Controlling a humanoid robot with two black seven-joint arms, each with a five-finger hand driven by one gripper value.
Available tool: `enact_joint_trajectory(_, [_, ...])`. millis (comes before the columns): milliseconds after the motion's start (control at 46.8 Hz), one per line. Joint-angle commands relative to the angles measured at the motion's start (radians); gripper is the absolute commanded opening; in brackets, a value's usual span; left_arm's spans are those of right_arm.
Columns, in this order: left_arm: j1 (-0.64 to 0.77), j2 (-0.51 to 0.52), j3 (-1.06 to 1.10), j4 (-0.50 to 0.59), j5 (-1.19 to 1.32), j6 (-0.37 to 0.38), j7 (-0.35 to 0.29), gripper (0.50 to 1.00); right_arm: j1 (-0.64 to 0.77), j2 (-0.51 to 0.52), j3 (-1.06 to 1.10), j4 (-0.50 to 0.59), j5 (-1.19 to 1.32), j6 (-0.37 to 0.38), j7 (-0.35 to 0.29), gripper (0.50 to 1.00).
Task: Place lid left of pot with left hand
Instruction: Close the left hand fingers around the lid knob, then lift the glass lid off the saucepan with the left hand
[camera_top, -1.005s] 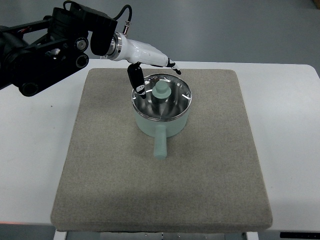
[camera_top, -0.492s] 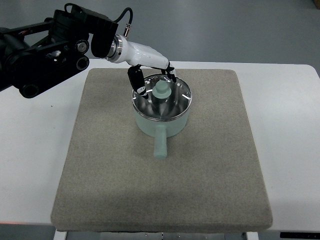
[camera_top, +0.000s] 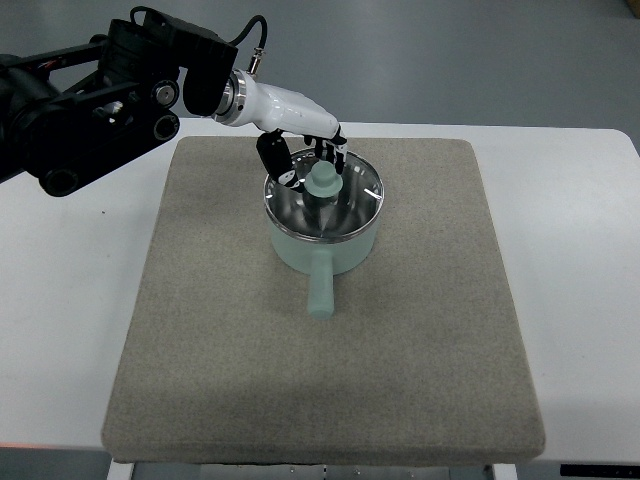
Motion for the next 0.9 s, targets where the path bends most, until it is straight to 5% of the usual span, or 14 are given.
enact_joint_trajectory(0, [-0.007,0.0,0.012,-0.001,0.0,0.0,0.0,0.662,0.0,0.0,0.0,0.0,0.0,0.0,0.0,0.921])
enact_joint_trajectory(235, [-0.01,-0.001,0.014,-0.004,0.0,0.0,0.0,0.619,0.0,0.0,0.0,0.0,0.0,0.0,0.0,0.921])
enact_joint_trajectory(385, [-0.015,0.0,0.014,-0.004,0.0,0.0,0.0,0.504,0.0,0.0,0.0,0.0,0.0,0.0,0.0,0.921])
enact_joint_trajectory(877, [-0.042,0.002,0.014,-0.009,0.002,0.0,0.0,0.5,0.0,0.0,0.0,0.0,0.0,0.0,0.0,0.921])
